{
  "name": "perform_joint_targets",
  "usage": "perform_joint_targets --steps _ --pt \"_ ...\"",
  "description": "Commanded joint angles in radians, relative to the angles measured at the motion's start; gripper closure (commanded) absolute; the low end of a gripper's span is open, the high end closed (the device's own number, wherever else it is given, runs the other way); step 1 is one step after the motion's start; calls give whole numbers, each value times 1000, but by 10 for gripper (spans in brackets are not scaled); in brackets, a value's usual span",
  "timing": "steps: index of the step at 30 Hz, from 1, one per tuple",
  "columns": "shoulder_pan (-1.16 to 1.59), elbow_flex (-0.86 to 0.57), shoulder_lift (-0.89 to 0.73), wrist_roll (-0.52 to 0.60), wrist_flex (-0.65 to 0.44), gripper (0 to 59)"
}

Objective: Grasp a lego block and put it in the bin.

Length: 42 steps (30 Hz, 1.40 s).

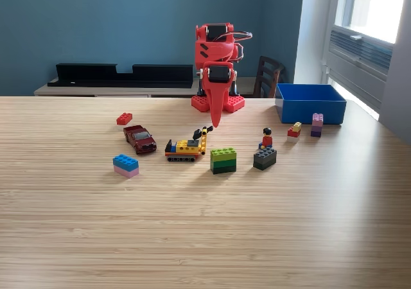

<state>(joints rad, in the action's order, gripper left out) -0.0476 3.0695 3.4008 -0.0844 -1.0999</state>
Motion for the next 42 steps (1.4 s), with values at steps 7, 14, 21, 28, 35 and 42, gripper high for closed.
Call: perform_joint_targets --steps 7,14,21,28,35,42 --pt "6 -14 38 -18 9 585" --pt "8 -14 38 -20 9 585" --pt "17 -14 38 -38 9 585" --pt "41 -14 38 -60 9 585" --pt "37 -23 38 -26 0 585" --pt "34 -176 35 31 -18 585"
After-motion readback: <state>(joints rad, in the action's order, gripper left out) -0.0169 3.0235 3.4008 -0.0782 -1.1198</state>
